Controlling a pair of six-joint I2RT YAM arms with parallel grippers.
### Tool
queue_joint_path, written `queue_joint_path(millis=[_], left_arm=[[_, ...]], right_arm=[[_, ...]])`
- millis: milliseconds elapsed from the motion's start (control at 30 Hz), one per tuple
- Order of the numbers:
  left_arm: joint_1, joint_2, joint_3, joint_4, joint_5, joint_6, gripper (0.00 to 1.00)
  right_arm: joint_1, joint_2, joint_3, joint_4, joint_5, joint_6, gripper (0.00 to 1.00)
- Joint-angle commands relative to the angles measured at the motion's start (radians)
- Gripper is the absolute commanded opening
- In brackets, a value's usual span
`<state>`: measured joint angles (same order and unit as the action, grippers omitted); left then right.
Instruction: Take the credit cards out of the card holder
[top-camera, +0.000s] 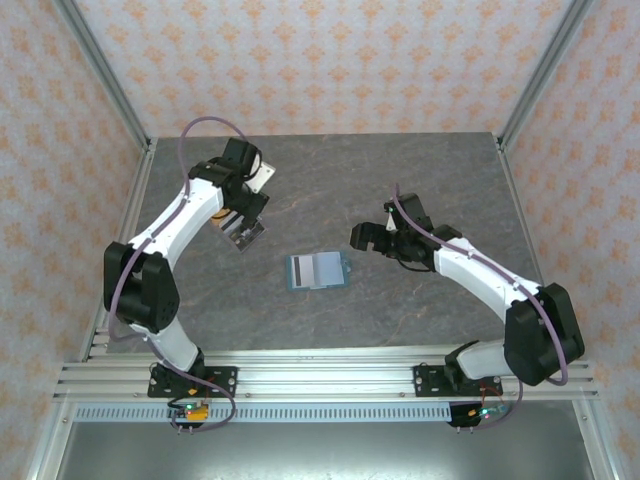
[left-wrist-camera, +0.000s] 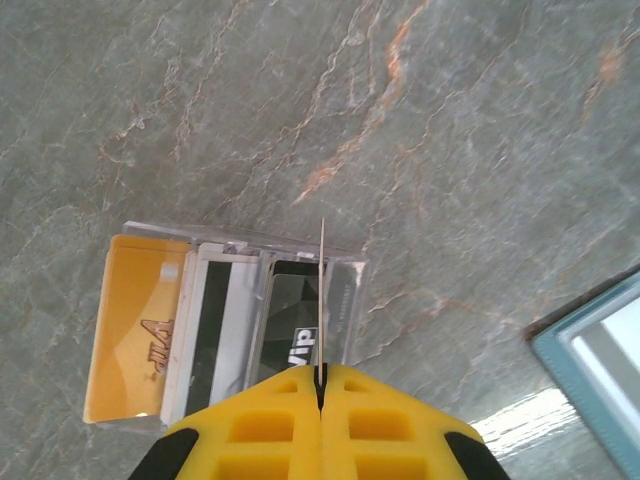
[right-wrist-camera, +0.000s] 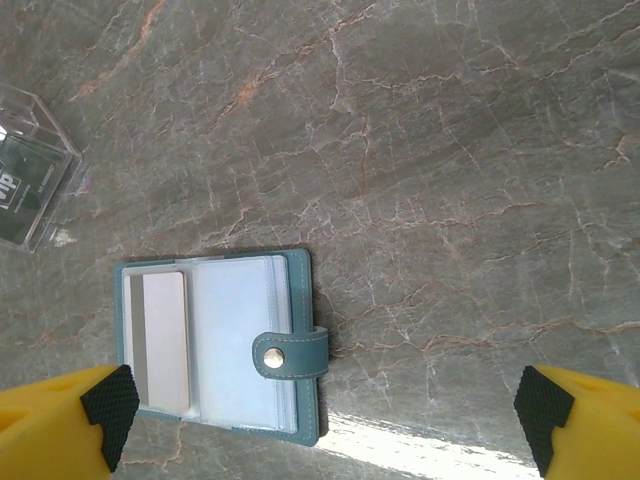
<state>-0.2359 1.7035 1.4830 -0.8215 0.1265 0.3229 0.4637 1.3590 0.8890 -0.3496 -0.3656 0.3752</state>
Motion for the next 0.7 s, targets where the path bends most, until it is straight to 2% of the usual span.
queue_joint_path(millis=[0,233,667], left_arm=[[0.03,0.024,0.054,-0.081,0.002,0.087,0.0],[0.046,0.062,0.042,-0.102,0.072,0.136,0.0],[0.047,0.143,0.048,-0.092,-0.028,0.142,0.0]], right_arm=[[-0.003,-0.017,-0.013,0.021,0.031,-0.02,0.99],[-0.003,-0.013,-0.013,0.02,0.035,-0.024,0.99],[-0.003,0.013,0.002,-0.001,0.05,-0.021,0.99]])
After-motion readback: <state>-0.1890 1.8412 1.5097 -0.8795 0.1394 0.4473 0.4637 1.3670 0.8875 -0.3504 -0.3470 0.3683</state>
